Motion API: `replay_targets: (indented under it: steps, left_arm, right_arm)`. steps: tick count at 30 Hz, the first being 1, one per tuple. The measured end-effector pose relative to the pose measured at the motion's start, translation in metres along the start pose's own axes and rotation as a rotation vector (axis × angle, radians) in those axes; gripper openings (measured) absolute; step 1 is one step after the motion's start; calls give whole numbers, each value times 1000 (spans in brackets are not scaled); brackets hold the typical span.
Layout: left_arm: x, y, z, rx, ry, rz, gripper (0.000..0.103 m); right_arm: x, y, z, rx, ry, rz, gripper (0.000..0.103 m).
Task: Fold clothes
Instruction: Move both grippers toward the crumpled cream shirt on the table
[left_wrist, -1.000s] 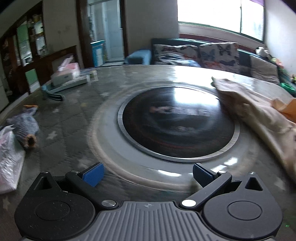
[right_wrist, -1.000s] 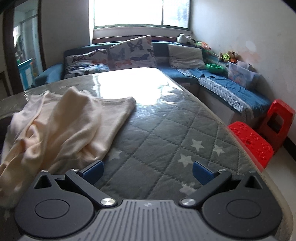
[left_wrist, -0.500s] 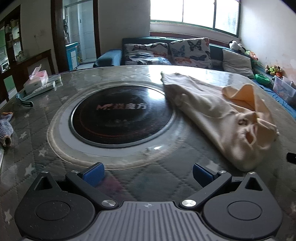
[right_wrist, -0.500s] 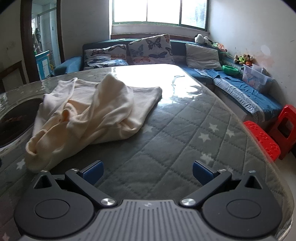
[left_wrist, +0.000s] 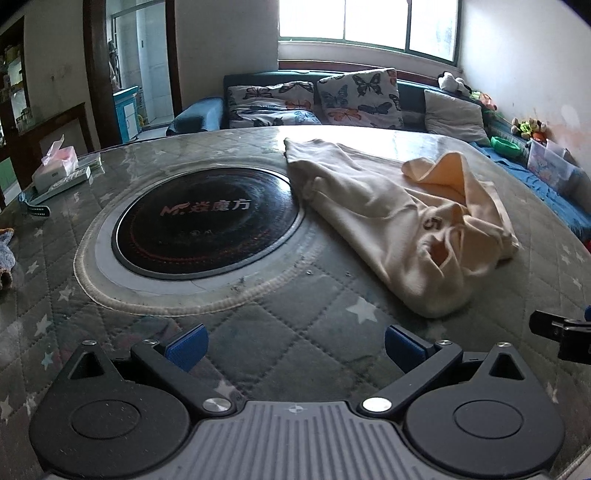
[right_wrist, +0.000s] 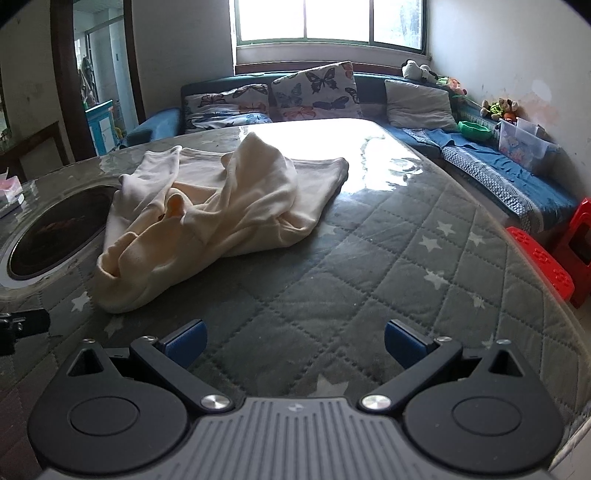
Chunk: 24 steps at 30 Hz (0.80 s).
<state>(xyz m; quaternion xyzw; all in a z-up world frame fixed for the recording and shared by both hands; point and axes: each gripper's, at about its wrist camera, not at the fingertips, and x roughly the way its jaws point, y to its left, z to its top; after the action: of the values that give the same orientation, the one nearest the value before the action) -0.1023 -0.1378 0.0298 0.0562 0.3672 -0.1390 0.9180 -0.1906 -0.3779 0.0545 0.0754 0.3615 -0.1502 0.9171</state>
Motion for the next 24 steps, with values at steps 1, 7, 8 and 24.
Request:
replay_targets:
  steps: [1,7,8,24]
  left_arm:
    - [-1,-2,-1,5,-1,-4,103]
    - [-6,-11,-6,26,-4,-16,103]
    - [-6,-12,-6,29,-4,-18,103]
    - [-11,-22,-12,58,-4,-37,103]
  right_arm:
    - [-1,0,-1,1,0,1,103]
    - [-5,3,-4,-5,-2,5,103]
    - [-5,3,-5,-6,-1,6,103]
    - [-13,10,-9,-17,-9,15,103]
